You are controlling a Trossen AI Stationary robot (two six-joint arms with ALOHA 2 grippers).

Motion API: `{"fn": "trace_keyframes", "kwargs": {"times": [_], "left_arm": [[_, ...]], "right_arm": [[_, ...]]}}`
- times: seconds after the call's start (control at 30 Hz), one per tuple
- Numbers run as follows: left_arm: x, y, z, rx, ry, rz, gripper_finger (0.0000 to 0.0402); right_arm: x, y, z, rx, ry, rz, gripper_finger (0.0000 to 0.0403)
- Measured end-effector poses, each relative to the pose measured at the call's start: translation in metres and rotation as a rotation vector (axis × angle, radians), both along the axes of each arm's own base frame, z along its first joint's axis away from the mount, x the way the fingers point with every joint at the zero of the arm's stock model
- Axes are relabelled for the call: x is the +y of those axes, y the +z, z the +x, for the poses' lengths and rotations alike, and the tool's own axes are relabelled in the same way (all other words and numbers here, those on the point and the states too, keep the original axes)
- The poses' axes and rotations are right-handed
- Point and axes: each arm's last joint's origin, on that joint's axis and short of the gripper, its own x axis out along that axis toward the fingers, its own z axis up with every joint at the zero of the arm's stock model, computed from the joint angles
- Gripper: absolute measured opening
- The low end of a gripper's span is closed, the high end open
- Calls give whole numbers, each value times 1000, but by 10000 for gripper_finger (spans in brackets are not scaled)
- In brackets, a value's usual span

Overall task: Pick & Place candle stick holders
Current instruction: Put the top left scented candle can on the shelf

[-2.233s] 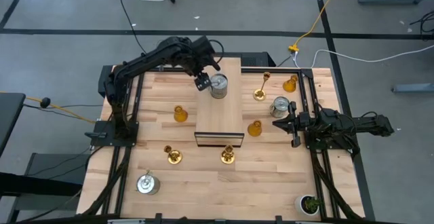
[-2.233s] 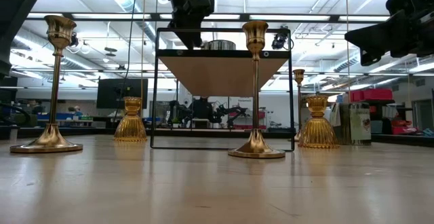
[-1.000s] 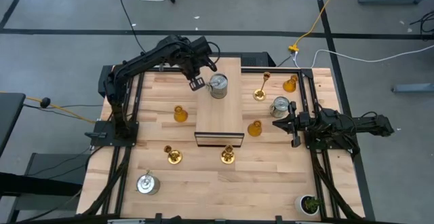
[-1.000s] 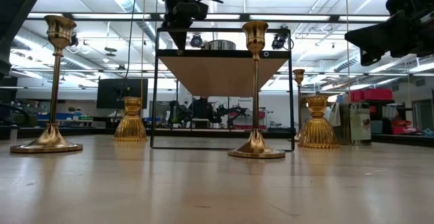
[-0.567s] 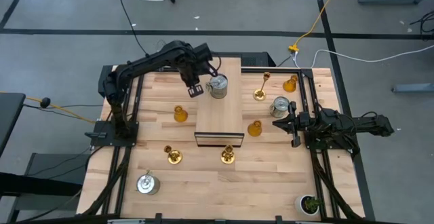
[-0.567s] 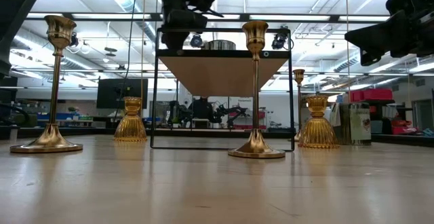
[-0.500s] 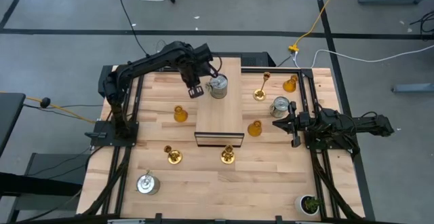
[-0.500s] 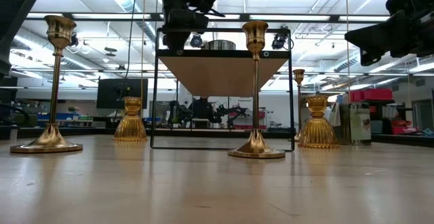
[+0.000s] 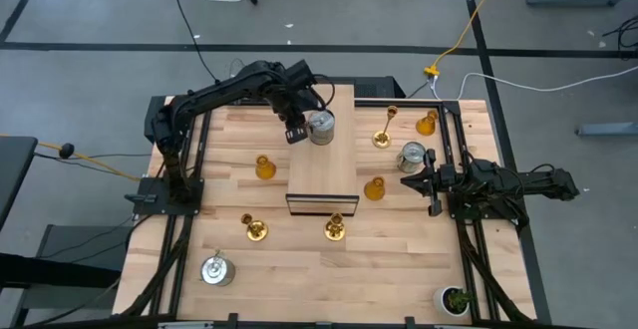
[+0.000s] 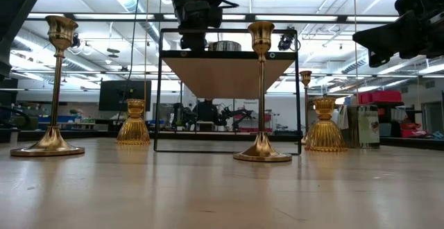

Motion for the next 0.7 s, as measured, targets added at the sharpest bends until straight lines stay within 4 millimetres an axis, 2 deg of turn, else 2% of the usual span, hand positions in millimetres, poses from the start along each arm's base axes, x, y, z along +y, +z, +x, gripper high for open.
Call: {"fn": "trace_keyframes", "kwargs": {"times": [0.47, 0.7], "left_arm": [[4, 7, 12, -158, -28, 16, 3], [5, 7, 12, -154, -19, 36, 6]], "right_arm": [[0, 0, 0, 0, 0, 0, 27], [0, 0, 0, 0, 0, 0, 27]]}}
